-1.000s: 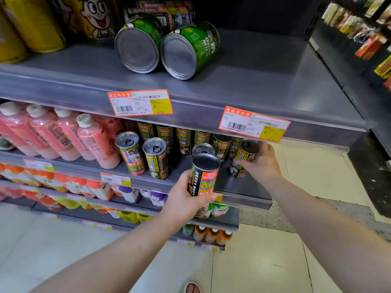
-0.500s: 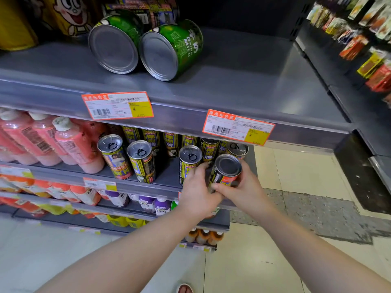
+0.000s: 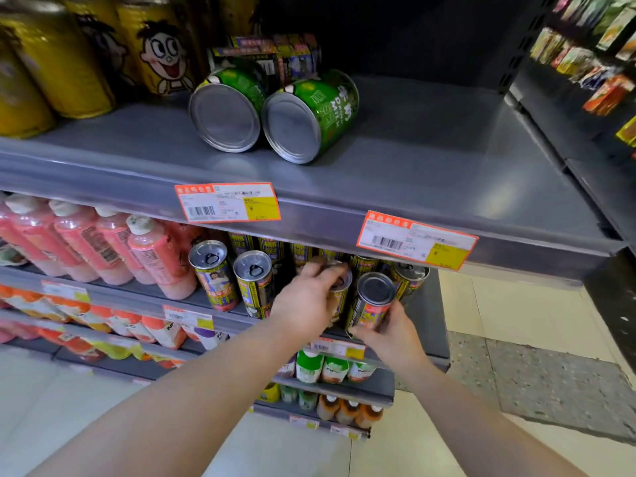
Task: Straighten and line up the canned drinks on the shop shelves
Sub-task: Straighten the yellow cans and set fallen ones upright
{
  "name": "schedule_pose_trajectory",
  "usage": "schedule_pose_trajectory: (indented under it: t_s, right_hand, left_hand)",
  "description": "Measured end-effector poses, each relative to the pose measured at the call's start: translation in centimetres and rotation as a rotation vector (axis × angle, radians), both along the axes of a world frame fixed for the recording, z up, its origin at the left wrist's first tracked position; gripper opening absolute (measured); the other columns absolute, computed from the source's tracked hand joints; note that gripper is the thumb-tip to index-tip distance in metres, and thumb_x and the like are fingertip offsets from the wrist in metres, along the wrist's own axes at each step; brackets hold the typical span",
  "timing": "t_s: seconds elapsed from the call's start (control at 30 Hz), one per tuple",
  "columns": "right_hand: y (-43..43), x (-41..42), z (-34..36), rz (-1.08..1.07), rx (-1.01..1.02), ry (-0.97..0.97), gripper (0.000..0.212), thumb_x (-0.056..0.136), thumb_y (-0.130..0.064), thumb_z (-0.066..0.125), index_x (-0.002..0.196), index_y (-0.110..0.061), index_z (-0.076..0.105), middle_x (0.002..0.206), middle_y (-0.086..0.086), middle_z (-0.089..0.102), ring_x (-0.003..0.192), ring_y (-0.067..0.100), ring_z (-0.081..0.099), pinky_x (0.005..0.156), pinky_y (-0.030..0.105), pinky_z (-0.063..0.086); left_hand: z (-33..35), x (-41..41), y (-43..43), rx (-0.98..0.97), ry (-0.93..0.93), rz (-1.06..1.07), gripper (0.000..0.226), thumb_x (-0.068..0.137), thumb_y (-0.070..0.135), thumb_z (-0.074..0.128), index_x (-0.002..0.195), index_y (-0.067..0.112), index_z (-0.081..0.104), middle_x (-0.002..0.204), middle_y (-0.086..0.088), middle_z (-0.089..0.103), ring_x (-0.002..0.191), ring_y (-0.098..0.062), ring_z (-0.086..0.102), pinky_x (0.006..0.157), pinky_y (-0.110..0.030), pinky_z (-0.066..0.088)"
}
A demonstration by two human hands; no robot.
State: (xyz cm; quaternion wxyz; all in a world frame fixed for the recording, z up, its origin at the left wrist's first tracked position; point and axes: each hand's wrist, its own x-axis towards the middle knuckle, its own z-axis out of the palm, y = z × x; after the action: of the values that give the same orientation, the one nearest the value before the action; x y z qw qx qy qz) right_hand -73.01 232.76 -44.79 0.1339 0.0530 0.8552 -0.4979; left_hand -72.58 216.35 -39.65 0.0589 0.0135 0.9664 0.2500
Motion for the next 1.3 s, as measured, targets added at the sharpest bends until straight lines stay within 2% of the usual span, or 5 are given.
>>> schedule_pose_trajectory:
  t_s: [0.37,0.53,0.67,1.0,1.3]
  right_hand:
    - [-0.1,0.0,1.1,0.031,0.058,-0.005,0.052,0.07,-0.013,0.078,0.106,-0.022,0.041,0.101,-0.001,0.057,0.09,0.017,0.058,0.08,0.031,0.048]
    - [1.1,0.7,3.0,0.057,0.085,0.098,0.039,0.07,-0.018,0.076,0.099,-0.02,0.05,0.095,0.007,0.06,0.071,0.009,0.056,0.053,0.01,0.043]
    - [2.4,0.9,4.9,0.025,0.203,0.14,0.045,0.067,-0.027,0.079,0.105,-0.021,0.057,0.102,0.004,0.064,0.081,0.017,0.059,0.065,0.022,0.042]
    - [-0.6,-0.5,7.7,0.219,0.566,0.192,0.07,0.069,-0.031,0.077,0.127,-0.02,0.04,0.122,0.007,0.051,0.114,0.027,0.05,0.092,0.033,0.044]
    - [-2.0,-0.1,3.0,0.166,0.288,0.055,0.068,0.069,-0.036,0.079,0.125,-0.017,0.046,0.122,0.004,0.059,0.112,0.023,0.055,0.093,0.032,0.044]
  left_hand:
    - [-0.1,-0.1,-2.2,-0.053,0.042,0.046,0.056,0.087,0.021,0.055,0.138,0.033,0.037,0.142,-0.002,0.034,0.121,-0.029,0.049,0.09,-0.043,0.048]
    - [0.6,-0.4,-2.7,-0.022,-0.001,0.034,0.055,0.089,0.023,0.057,0.14,0.03,0.037,0.144,-0.003,0.033,0.127,-0.028,0.044,0.099,-0.041,0.042]
    - [0.6,-0.6,-2.8,-0.052,-0.014,0.015,0.053,0.091,0.026,0.054,0.141,0.026,0.036,0.148,-0.005,0.029,0.129,-0.028,0.042,0.103,-0.038,0.039]
    - [0.2,-0.6,-2.5,-0.069,-0.031,0.015,0.053,0.094,0.026,0.049,0.144,0.026,0.031,0.152,-0.003,0.021,0.13,-0.028,0.041,0.103,-0.038,0.039]
    - [0.1,-0.3,-2.6,-0.091,-0.042,0.007,0.053,0.096,0.026,0.046,0.145,0.027,0.026,0.155,0.0,0.013,0.132,-0.026,0.039,0.1,-0.041,0.042]
